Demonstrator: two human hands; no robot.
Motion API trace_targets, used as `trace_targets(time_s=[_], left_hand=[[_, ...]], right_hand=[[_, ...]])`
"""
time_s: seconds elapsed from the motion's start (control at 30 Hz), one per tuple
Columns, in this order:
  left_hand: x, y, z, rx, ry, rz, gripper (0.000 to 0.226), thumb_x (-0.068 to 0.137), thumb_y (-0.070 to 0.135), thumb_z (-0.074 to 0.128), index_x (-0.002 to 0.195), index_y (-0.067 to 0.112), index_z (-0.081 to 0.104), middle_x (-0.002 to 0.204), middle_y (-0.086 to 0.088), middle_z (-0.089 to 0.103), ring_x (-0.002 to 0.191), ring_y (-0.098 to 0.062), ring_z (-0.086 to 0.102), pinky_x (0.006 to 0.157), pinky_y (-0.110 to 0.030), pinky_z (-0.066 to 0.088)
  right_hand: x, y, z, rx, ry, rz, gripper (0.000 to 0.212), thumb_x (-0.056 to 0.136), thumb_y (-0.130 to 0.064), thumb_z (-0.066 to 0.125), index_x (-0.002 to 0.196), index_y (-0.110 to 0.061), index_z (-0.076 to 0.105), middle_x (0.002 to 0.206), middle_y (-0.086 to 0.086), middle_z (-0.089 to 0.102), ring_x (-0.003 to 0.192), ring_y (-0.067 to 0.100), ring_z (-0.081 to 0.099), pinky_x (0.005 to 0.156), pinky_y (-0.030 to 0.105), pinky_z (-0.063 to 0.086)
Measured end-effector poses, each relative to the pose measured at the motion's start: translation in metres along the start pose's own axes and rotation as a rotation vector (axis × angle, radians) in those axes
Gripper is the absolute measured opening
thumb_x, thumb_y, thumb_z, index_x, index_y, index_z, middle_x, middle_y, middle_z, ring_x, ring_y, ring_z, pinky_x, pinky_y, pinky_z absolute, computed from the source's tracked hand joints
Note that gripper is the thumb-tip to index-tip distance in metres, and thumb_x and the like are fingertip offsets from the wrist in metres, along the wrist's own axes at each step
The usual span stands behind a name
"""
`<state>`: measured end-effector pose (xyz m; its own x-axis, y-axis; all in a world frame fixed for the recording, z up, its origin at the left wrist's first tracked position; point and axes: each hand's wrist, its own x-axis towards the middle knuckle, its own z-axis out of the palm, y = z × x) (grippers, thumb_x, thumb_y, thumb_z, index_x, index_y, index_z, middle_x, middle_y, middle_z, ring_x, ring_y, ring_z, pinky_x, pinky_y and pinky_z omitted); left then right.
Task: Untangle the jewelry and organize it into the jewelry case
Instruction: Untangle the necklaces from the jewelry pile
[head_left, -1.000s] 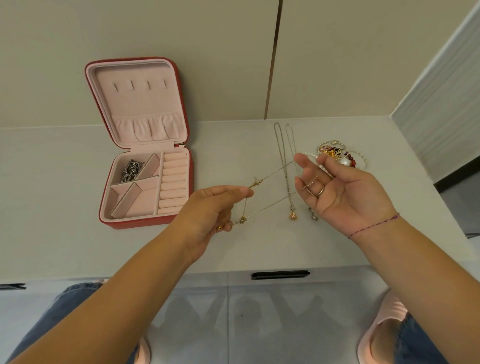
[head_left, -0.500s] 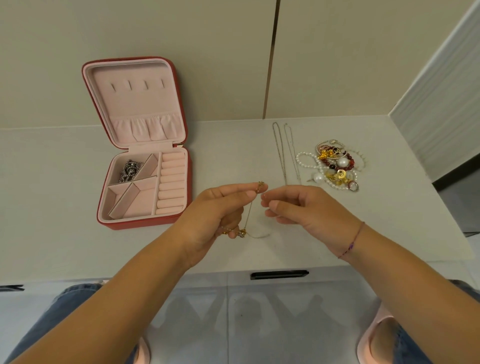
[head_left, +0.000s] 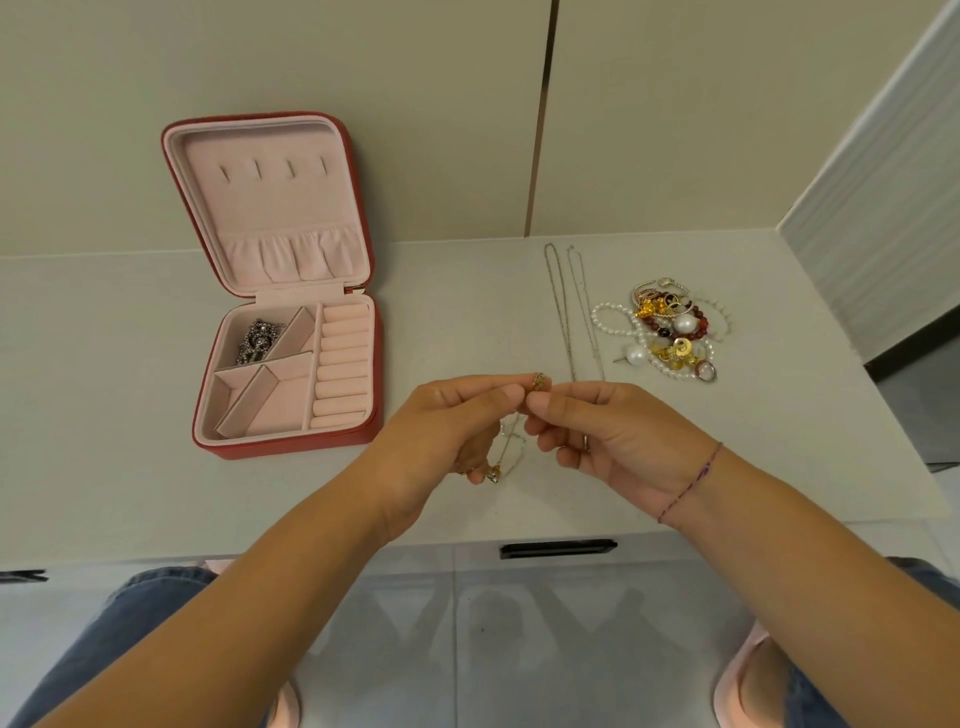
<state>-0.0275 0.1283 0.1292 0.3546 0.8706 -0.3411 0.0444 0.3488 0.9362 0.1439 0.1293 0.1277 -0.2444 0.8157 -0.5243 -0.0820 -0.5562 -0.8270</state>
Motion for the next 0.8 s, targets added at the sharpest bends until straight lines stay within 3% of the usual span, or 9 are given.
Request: trace_targets(time_s=[0.13, 0.3, 0.57, 0.63, 0.7, 0.8], left_hand=[[0.0, 0.001, 0.001, -0.001, 0.05, 0.015, 0.028, 0.088, 0.028, 0.057, 0.11, 0.02, 0.072, 0.045, 0.01, 0.033, 0.046, -0.008, 0.028, 0.05, -0.022, 0.037], [0.0, 0.002, 0.004, 0.075, 0.13, 0.044, 0.023, 0.092, 0.019, 0.057, 0.111, 0.017, 0.07, 0.046, 0.019, 0.053, 0.044, -0.004, 0.033, 0.05, -0.02, 0.038], [0.0, 0.0, 0.008, 0.074, 0.114, 0.038, 0.025, 0.094, 0.027, 0.054, 0.108, 0.018, 0.073, 0.044, 0.015, 0.04, 0.045, -0.006, 0.032, 0.053, -0.024, 0.04], [0.0, 0.0, 0.008, 0.09, 0.114, 0.042, 0.026, 0.094, 0.026, 0.053, 0.11, 0.017, 0.071, 0.044, 0.017, 0.047, 0.045, -0.005, 0.033, 0.053, -0.022, 0.04], [0.0, 0.0, 0.008, 0.114, 0.117, 0.054, 0.023, 0.093, 0.023, 0.055, 0.11, 0.018, 0.071, 0.051, 0.021, 0.058, 0.045, -0.003, 0.038, 0.053, -0.019, 0.041], [0.001, -0.002, 0.008, 0.138, 0.168, 0.095, 0.017, 0.089, 0.019, 0.063, 0.101, 0.021, 0.074, 0.085, 0.014, 0.074, 0.055, 0.004, 0.053, 0.053, -0.015, 0.044]], right_hand=[[0.0, 0.0, 0.002, 0.091, -0.013, 0.012, 0.018, 0.061, -0.022, 0.071, 0.076, -0.013, 0.071, 0.064, 0.0, 0.063, 0.055, 0.007, 0.054, 0.054, 0.018, 0.04], [0.001, 0.002, 0.002, 0.082, -0.009, 0.009, 0.02, 0.061, -0.023, 0.072, 0.079, -0.013, 0.071, 0.067, 0.0, 0.065, 0.057, 0.007, 0.056, 0.056, 0.018, 0.042], [0.003, 0.009, 0.006, 0.098, 0.049, 0.016, 0.022, 0.058, -0.024, 0.074, 0.076, -0.012, 0.07, 0.063, -0.001, 0.062, 0.055, 0.007, 0.052, 0.054, 0.018, 0.039], [0.003, 0.009, 0.006, 0.121, 0.044, 0.023, 0.019, 0.059, -0.023, 0.073, 0.074, -0.012, 0.069, 0.062, 0.0, 0.061, 0.053, 0.008, 0.052, 0.052, 0.017, 0.039], [0.002, 0.009, 0.007, 0.131, 0.039, 0.033, 0.016, 0.059, -0.023, 0.073, 0.071, -0.013, 0.069, 0.061, 0.001, 0.06, 0.053, 0.008, 0.051, 0.052, 0.018, 0.038], [0.002, 0.011, 0.007, 0.107, 0.041, 0.024, 0.013, 0.059, -0.024, 0.074, 0.067, -0.015, 0.068, 0.06, 0.001, 0.059, 0.052, 0.008, 0.05, 0.052, 0.019, 0.038]])
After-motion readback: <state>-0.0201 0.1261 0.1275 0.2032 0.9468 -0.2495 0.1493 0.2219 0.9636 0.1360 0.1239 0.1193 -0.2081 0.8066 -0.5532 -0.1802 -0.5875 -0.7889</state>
